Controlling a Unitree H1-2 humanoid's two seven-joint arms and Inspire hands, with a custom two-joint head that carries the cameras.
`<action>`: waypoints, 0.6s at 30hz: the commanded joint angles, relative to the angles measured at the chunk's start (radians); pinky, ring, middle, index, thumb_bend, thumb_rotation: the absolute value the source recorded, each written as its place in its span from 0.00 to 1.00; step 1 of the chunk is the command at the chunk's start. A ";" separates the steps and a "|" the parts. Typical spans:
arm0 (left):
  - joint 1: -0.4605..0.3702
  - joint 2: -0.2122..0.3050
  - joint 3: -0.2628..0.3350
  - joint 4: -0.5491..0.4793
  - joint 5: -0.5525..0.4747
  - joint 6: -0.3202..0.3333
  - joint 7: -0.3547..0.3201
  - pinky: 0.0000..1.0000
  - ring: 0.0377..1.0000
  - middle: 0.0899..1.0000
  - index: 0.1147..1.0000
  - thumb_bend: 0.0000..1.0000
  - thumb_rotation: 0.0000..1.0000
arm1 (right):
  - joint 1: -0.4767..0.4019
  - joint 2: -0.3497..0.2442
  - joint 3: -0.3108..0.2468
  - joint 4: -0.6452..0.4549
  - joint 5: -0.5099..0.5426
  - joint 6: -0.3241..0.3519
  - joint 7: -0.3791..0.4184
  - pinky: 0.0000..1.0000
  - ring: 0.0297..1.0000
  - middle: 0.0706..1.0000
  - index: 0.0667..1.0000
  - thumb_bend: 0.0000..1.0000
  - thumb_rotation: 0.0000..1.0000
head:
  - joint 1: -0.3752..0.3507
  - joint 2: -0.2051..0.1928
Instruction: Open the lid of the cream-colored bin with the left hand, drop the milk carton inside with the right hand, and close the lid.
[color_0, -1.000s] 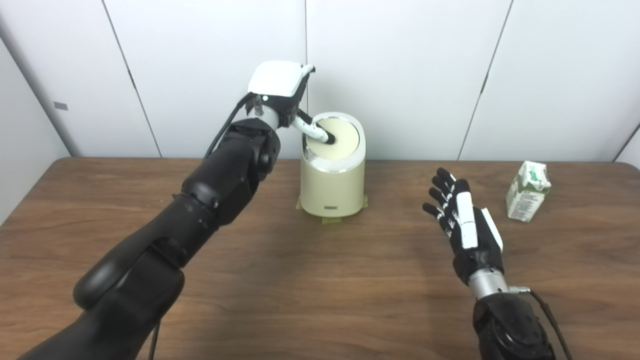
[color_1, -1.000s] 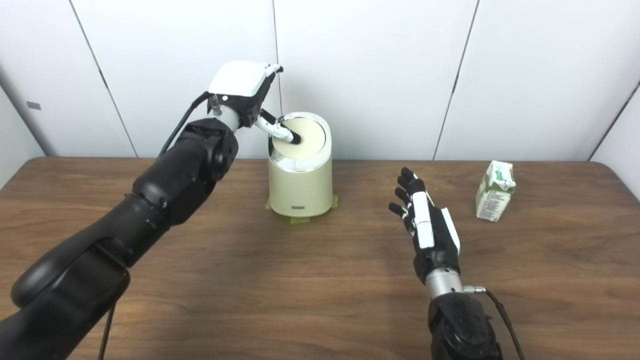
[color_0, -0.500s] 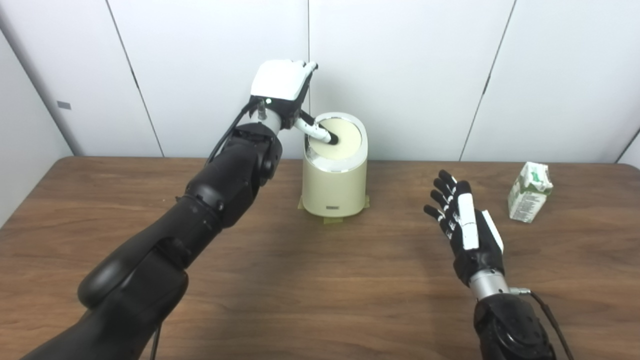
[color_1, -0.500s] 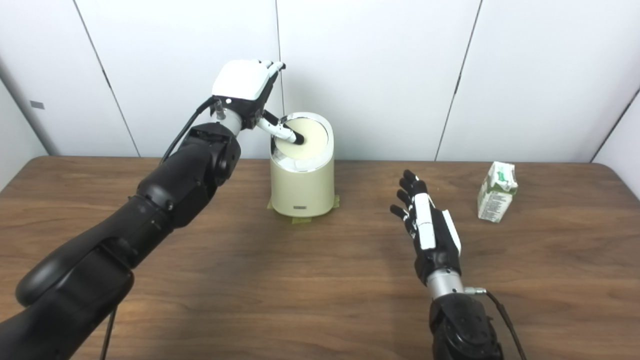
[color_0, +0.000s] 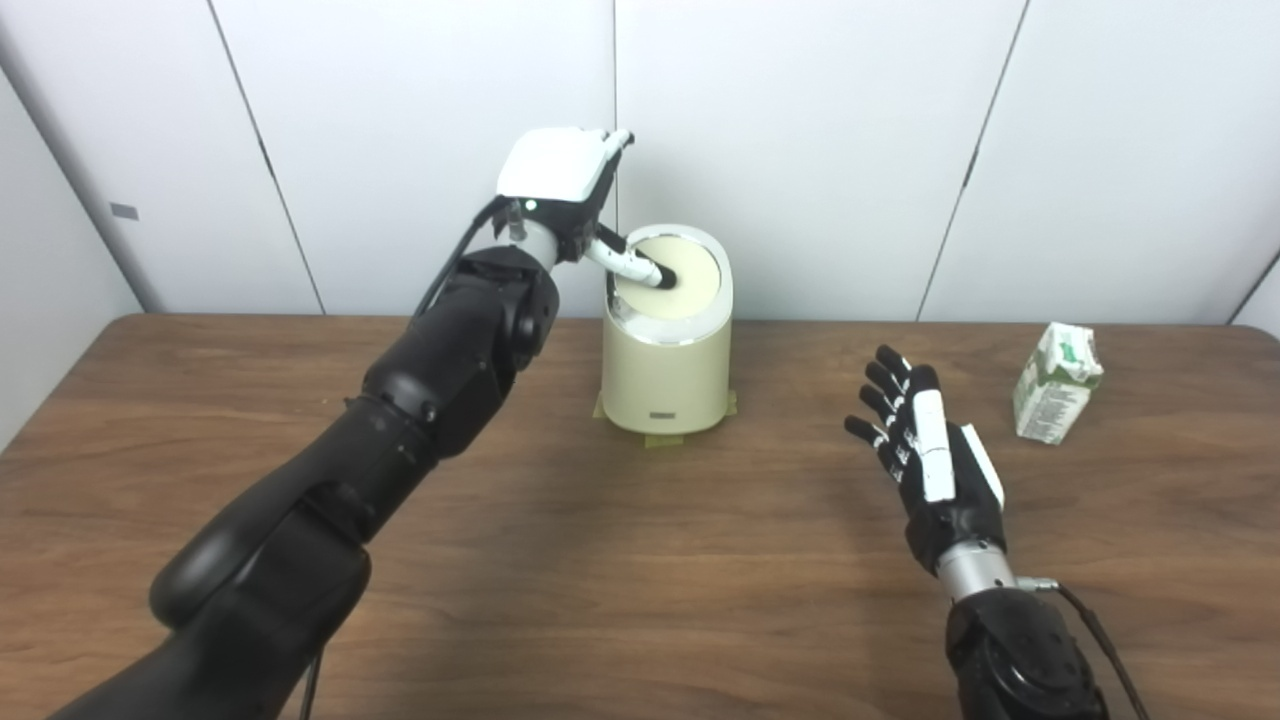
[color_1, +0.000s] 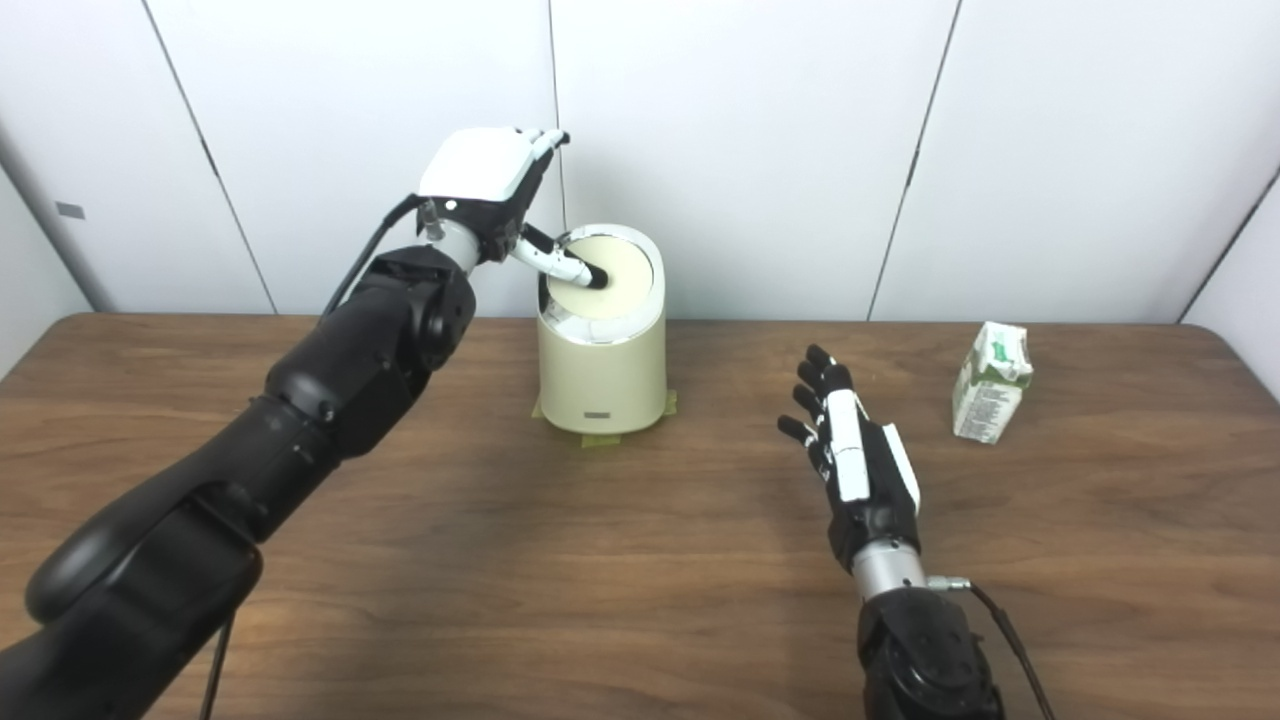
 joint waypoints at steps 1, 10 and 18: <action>-0.017 0.000 0.062 -0.029 -0.058 0.048 -0.035 0.90 0.94 0.94 0.93 0.92 0.00 | -0.041 0.001 -0.004 -0.028 0.009 -0.052 0.008 0.84 0.94 0.94 0.94 0.66 1.00 | 0.002 0.000; 0.021 0.017 0.228 -0.203 -0.187 0.076 -0.038 0.77 0.91 0.94 0.91 0.61 0.14 | -0.044 0.004 0.004 -0.019 -0.029 -0.050 -0.013 0.82 0.92 0.93 0.92 0.67 1.00 | -0.002 0.001; 0.129 -0.039 0.341 -0.331 -0.304 0.074 0.010 0.74 0.85 0.90 0.92 0.37 0.49 | -0.035 0.001 0.004 -0.030 -0.030 -0.046 -0.008 0.82 0.92 0.93 0.92 0.68 1.00 | -0.003 0.006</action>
